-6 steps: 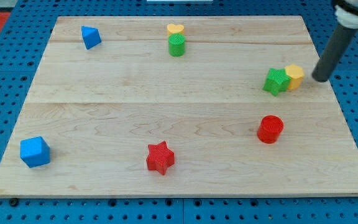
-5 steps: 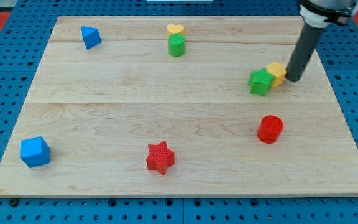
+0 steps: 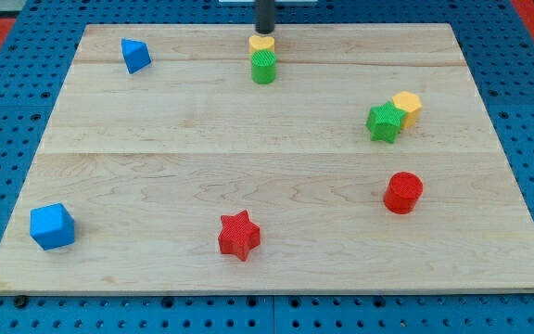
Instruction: Push the green circle with yellow heart to the top of the green star
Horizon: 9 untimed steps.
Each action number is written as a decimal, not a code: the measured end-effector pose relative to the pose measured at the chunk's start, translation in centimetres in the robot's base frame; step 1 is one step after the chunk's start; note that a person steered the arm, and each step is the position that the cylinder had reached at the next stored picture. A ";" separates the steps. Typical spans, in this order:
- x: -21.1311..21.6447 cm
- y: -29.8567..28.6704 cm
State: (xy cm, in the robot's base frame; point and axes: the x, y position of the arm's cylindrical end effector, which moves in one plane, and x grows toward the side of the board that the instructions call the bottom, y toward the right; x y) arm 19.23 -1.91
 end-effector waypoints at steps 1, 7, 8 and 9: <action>4.6 0.6; 14.7 -1.3; 14.5 -2.5; 10.6 -3.9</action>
State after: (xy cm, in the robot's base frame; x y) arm 29.80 -5.79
